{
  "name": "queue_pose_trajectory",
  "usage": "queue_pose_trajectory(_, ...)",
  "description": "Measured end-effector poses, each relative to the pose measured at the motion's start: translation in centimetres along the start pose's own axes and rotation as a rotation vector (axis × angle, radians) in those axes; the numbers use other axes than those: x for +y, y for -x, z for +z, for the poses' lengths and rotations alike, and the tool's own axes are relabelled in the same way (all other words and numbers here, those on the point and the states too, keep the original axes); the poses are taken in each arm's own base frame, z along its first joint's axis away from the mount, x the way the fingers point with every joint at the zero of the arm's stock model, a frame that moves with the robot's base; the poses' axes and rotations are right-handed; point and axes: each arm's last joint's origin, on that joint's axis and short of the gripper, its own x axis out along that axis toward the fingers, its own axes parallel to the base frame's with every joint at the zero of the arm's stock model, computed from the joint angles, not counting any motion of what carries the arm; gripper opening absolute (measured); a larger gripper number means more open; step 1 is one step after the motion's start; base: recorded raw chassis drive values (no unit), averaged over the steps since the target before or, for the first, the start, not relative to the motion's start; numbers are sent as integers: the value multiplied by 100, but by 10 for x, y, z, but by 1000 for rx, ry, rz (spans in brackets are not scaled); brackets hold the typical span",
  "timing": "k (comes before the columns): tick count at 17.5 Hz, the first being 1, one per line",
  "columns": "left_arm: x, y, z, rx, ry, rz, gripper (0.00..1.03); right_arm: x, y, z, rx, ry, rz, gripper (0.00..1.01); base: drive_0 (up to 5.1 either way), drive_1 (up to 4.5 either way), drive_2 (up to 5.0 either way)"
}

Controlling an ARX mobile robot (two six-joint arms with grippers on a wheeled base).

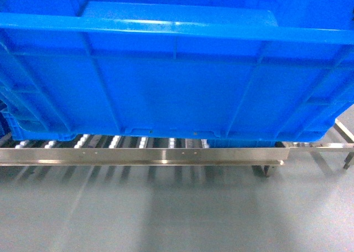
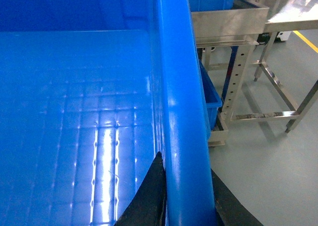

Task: Place box next to blue box on left shelf

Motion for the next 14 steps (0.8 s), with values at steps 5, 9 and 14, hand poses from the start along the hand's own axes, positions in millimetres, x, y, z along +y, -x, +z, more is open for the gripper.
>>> queue_pose_trajectory(5,0,0,0,0,0,0,9,0,0,0,2,1,0,10,-500,246,246)
queue_pose_trajectory(9,0,0,0,-3,1,0,9,0,0,0,-1,0,0,10,-502,243,243)
queue_pose_trajectory(14,1,0,0,2,-2,3,9,3,1,0,-3,4,7,10,-102,47,47)
